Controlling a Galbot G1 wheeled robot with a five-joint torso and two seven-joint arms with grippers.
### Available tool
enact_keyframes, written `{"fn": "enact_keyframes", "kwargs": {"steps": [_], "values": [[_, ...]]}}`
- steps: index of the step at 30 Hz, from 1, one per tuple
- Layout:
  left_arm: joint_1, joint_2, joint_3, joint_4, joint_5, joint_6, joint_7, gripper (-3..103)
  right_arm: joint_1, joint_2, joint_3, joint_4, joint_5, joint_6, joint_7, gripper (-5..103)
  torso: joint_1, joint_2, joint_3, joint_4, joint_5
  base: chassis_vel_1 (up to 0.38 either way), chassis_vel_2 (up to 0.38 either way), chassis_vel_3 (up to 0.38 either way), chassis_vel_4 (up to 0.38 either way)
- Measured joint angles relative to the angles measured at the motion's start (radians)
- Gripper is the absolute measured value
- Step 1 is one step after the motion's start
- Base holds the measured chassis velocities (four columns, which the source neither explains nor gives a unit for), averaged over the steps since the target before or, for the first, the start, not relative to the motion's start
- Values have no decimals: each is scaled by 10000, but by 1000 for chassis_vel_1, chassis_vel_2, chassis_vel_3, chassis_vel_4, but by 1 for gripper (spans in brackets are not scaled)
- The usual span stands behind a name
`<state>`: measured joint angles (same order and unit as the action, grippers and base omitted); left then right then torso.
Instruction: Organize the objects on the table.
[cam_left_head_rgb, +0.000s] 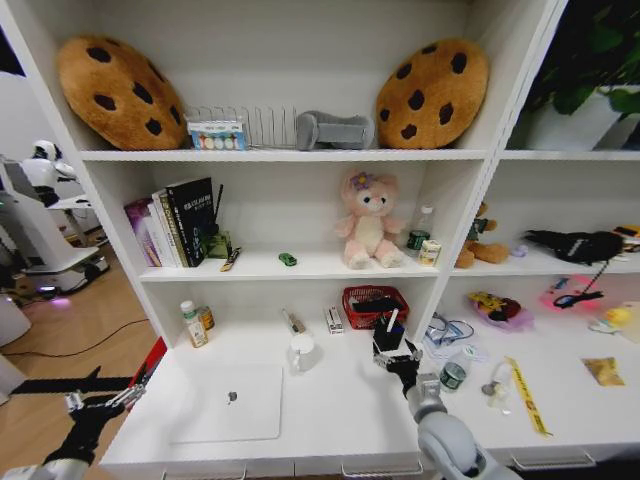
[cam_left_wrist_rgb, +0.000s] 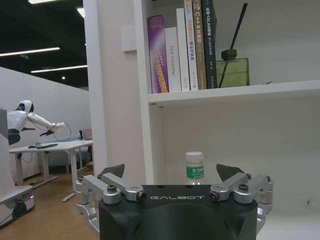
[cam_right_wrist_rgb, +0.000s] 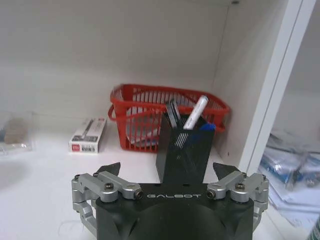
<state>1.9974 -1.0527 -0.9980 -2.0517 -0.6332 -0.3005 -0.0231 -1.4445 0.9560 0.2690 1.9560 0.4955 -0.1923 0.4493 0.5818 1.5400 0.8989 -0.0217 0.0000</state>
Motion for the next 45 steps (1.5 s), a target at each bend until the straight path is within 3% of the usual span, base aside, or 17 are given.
{"fn": "enact_keyframes", "kwargs": {"steps": [4, 18, 45], "values": [[0, 0, 0, 0, 0, 0, 0, 100, -78, 38, 15, -140, 150, -84, 48, 100, 0, 0, 0, 0, 0, 0, 0, 0, 0], [0, 0, 0, 0, 0, -1, 0, 100, 334, 228, 331, -637, 2036, -633, 422, 100, 1, 0, 1, 0, 0, 0, 0, 0, 0], [0, 0, 0, 0, 0, -1, -1, 100, 415, 323, 581, -1280, 2691, -599, 482, 100, 2, -2, 1, 0, 0, 0, 0, 0, 0]]}}
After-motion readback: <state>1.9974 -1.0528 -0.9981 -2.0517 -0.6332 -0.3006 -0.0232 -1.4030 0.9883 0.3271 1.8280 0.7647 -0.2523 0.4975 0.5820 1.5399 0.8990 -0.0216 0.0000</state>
